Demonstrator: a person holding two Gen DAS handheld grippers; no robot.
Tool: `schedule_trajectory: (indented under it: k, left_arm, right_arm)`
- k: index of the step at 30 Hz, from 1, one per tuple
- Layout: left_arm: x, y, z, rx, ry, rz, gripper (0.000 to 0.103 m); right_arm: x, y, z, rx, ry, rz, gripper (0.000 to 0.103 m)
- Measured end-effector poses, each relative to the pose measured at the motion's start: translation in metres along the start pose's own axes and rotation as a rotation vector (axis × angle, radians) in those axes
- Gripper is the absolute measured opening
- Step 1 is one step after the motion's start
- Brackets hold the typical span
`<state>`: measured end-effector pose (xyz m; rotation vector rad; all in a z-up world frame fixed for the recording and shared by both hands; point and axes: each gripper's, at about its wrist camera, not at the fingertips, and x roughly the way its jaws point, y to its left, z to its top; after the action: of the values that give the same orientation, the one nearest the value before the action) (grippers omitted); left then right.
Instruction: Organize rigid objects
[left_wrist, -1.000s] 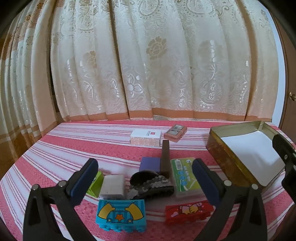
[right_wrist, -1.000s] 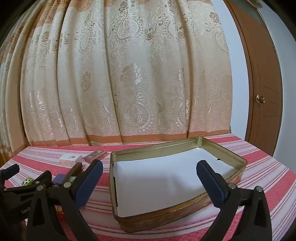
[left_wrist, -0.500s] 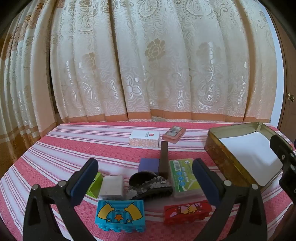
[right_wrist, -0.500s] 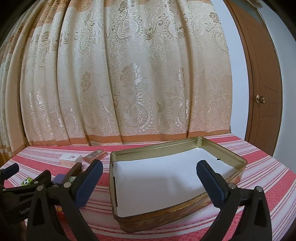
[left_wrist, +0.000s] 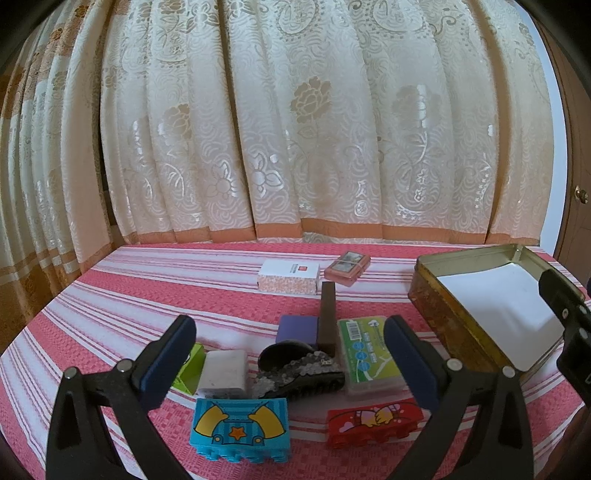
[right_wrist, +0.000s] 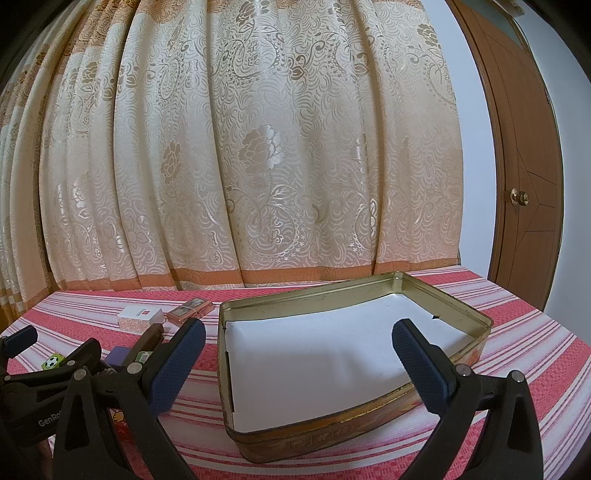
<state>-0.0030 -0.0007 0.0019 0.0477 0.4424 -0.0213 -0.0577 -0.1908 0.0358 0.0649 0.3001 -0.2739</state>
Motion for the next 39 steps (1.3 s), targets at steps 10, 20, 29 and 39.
schedule_trajectory:
  k: [10,20,29,39]
  left_arm:
    - [-0.0009,0.0006,0.0026,-0.002,0.001,-0.003,0.103]
    - [-0.0007,0.0002,0.0034,0.000,0.000,-0.007,0.103]
    - [-0.0006,0.0003,0.0033,0.000,0.001,-0.007,0.103]
    - [0.0020,0.0056,-0.0008,-0.019,0.033,-0.035,0.103]
  right_arm:
    - [0.0001,-0.0003,-0.0006,0.000,0.001,0.000,0.102]
    - [0.0016,-0.0011,-0.0026,-0.003,0.000,0.001,0.102]
    - [0.0009,0.0009,-0.0035,-0.007,0.001,0.000,0.102]
    - [0.0000,0.0062,-0.0039,-0.020,0.015,0.041,0.102]
